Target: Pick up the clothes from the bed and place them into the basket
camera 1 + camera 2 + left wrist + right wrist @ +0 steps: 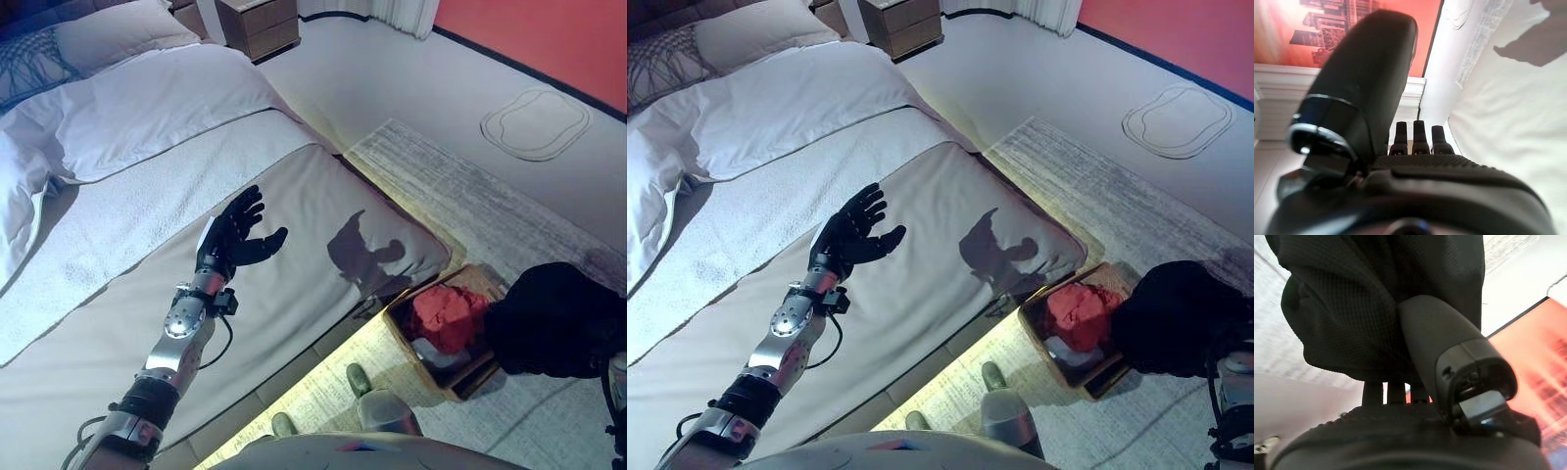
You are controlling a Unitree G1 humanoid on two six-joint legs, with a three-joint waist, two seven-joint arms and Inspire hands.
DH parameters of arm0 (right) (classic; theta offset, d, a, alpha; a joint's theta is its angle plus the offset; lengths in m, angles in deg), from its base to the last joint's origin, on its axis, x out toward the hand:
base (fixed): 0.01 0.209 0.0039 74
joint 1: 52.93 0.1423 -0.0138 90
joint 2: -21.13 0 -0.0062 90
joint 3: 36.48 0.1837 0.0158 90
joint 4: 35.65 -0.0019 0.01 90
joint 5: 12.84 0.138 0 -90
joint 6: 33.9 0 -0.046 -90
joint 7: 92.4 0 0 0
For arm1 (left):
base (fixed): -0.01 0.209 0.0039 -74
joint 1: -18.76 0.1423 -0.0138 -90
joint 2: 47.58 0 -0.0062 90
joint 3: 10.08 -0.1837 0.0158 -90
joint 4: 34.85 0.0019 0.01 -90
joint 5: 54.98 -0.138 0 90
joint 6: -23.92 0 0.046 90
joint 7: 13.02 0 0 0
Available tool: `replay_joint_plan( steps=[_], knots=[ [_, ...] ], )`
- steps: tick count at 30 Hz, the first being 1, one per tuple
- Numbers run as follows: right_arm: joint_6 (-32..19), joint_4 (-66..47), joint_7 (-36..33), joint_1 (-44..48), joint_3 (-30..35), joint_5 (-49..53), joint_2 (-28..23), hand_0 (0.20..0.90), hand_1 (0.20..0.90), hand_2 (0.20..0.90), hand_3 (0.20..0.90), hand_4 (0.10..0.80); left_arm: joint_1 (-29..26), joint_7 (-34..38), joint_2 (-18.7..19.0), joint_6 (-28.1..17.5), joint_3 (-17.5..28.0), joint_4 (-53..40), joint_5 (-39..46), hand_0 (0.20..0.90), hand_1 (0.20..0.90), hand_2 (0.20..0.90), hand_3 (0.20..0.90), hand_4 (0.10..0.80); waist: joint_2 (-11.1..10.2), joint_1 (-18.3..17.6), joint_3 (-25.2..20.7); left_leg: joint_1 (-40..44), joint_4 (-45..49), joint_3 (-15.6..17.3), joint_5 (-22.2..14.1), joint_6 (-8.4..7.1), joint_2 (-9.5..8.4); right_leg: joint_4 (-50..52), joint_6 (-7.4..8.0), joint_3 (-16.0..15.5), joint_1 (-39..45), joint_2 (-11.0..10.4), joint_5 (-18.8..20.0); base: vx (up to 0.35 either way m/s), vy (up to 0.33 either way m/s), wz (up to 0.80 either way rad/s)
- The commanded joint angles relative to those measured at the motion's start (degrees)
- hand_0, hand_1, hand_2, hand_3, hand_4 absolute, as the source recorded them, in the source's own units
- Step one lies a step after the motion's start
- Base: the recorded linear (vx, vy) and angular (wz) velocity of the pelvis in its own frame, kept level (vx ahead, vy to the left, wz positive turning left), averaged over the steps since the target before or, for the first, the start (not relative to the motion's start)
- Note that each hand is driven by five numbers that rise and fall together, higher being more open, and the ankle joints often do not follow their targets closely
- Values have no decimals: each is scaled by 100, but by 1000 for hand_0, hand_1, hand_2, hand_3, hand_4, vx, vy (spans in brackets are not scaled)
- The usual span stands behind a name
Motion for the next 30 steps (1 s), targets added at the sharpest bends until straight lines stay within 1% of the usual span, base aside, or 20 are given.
replay_joint_plan(
  steps=[1, 2, 3, 4, 14, 25, 27, 28, 30],
  knots=[
    [-658, 55, -351, 559, -35, 70, -480, 300, 300, 300, 200, 100, -383, -2, -1, -498, 33, -74, -117, 900, 900, 900, 900, 800, -154, 137, -290, -36, 397, -96, -680, 110, 10, 256, 62, -190, -260, 52, 53, 0, 0, 0],
    [-686, 89, -349, 581, -50, 80, -502, 324, 324, 324, 227, 127, -381, 13, 2, -509, 12, -74, -98, 900, 900, 900, 900, 800, -129, 131, -273, -21, 398, -107, -698, 114, 13, 248, 70, -206, -234, 46, 38, 0, 0, 0],
    [-683, 92, -368, 599, -60, 67, -503, 465, 465, 465, 392, 292, -373, 29, 7, -516, 2, -77, -83, 900, 900, 900, 900, 800, -122, 143, -292, -41, 381, -96, -668, 106, 6, 239, 62, -191, -258, 46, 53, 0, 0, 0],
    [-702, 106, -377, 600, -60, 67, -507, 900, 900, 900, 900, 800, -352, 25, 11, -529, 4, -78, -71, 900, 900, 900, 900, 800, -110, 148, -301, -43, 371, -96, -663, 103, 6, 233, 63, -191, -259, 45, 51, 0, 0, 0],
    [-780, 100, -492, 669, -135, 29, -553, 900, 900, 900, 900, 800, -283, -22, 51, -557, -4, -91, -2, 900, 900, 900, 900, 800, -88, 219, -335, -57, 285, -166, -621, 82, 11, 172, 65, -236, -250, 29, 53, -2, 0, 0],
    [-738, -143, -447, 754, -315, -113, -547, 900, 900, 900, 900, 800, -226, -36, -5, -597, 46, -26, -1, 900, 900, 900, 900, 800, -136, 278, -364, -53, 247, -246, -593, 71, 25, 146, 52, -225, -202, 22, 39, 0, 0, 0],
    [-788, -115, -446, 761, -341, -71, -530, 900, 900, 900, 900, 800, -212, -56, -9, -588, 63, -26, -4, 900, 900, 900, 900, 800, -141, 303, -369, -57, 240, -273, -583, 67, 26, 138, 46, -237, -186, 17, 36, 0, 0, 0],
    [-906, -145, -426, 753, -348, -4, -507, 900, 900, 900, 900, 800, -197, -54, -5, -576, 75, -33, -1, 900, 900, 900, 900, 800, -145, 323, -372, -55, 232, -303, -572, 61, 29, 125, 44, -259, -161, 10, 37, 0, 0, 0],
    [-956, -383, -409, 721, -352, 91, -474, 900, 900, 900, 900, 800, -142, -70, 8, -577, 113, -47, -7, 900, 900, 900, 900, 800, -151, 335, -373, -35, 208, -336, -555, 56, 34, 111, 43, -282, -132, -1, 47, 45, -11, 6]
  ],
)
